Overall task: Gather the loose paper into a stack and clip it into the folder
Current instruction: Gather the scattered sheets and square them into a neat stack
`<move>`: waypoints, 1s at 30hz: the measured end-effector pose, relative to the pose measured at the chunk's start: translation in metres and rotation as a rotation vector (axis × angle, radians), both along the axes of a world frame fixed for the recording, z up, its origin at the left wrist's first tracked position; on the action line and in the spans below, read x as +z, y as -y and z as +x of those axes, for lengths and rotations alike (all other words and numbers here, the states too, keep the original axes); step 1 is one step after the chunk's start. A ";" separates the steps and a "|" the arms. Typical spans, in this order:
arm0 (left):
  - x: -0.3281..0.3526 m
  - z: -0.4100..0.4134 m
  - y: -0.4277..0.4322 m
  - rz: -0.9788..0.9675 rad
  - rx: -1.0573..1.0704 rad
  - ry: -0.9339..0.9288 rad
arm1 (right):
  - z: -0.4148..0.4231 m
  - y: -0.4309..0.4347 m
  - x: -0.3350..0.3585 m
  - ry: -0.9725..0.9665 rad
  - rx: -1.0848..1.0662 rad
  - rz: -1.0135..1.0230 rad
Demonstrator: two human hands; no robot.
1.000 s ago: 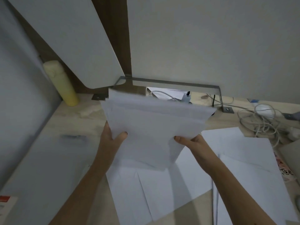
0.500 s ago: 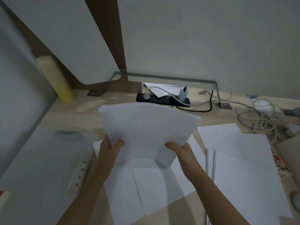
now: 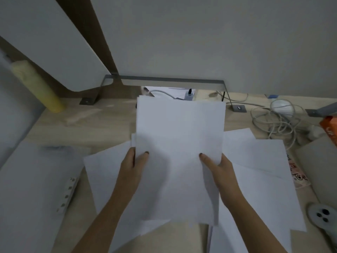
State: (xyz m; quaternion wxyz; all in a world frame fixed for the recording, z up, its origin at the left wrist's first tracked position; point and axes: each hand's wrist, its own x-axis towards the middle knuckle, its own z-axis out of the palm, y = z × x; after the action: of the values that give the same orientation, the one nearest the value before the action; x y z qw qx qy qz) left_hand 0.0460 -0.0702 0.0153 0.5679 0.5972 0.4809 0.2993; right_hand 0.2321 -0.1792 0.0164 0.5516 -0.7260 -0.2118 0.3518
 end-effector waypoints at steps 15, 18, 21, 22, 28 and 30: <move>-0.090 0.141 0.132 -0.093 -0.398 -0.342 | 0.099 0.179 -0.090 0.126 -0.369 -0.616; -0.096 0.146 0.143 -0.123 -0.390 -0.421 | 0.099 0.180 -0.094 0.156 -0.362 -0.707; -0.096 0.148 0.149 -0.189 -0.390 -0.444 | 0.099 0.179 -0.096 0.109 -0.396 -0.687; -0.099 0.147 0.150 -0.192 -0.398 -0.443 | 0.100 0.178 -0.097 0.113 -0.397 -0.681; -0.098 0.149 0.157 -0.186 -0.450 -0.505 | 0.106 0.176 -0.102 0.172 -0.274 -0.717; -0.099 0.149 0.156 -0.204 -0.426 -0.482 | 0.105 0.174 -0.103 0.209 -0.207 -0.709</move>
State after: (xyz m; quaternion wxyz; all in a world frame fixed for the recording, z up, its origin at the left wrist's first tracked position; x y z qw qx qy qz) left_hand 0.1948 -0.2266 -0.0841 0.5444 0.6780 0.4932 -0.0259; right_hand 0.3368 -0.3533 -0.0865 0.2745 -0.9211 -0.0577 0.2698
